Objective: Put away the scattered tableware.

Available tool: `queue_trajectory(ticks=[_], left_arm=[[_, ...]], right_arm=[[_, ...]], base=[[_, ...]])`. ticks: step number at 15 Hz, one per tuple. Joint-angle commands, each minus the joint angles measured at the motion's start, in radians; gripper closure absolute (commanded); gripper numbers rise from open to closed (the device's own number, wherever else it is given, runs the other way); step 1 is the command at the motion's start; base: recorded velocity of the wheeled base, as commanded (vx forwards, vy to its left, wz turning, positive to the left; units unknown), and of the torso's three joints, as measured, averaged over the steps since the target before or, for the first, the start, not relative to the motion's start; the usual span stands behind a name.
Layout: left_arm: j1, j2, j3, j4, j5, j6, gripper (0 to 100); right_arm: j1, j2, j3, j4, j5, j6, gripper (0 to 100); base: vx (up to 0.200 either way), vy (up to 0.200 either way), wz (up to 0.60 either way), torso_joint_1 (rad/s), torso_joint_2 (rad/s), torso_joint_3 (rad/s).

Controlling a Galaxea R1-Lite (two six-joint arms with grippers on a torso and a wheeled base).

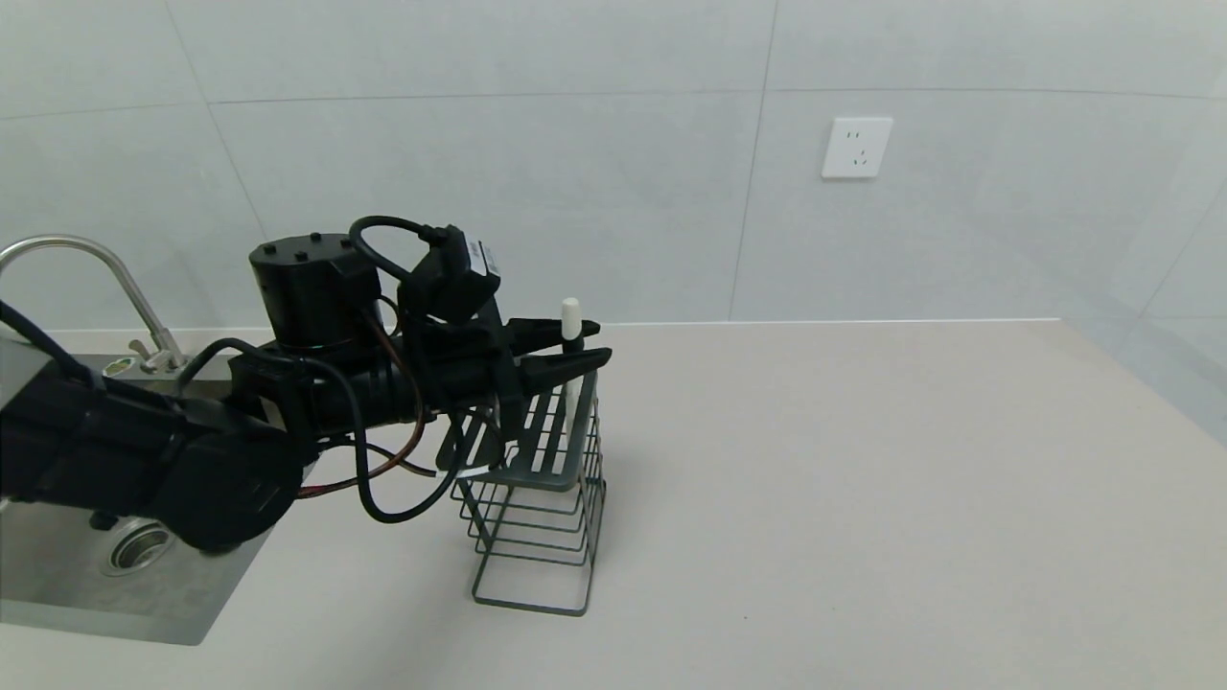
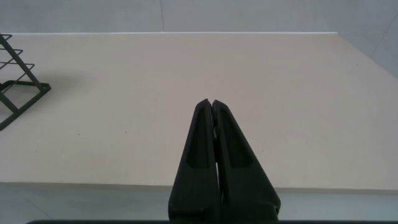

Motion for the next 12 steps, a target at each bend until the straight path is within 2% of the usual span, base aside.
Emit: queue_trajectory(ticks=[1,12], left_arm=[[-0.001,0.016,0.010,-0.006,0.001,-0.002,100],[0.001,0.023,0.042,-0.014,0.018,-0.014,100]], right_arm=[[0.000,0.000,0.000,0.000,0.000,0.000,100],[0.000,0.000,0.000,0.000,0.000,0.000,100]], base=[[0.000,0.000,0.00,0.000,0.00,0.000],[0.000,0.000,0.00,0.000,0.00,0.000]])
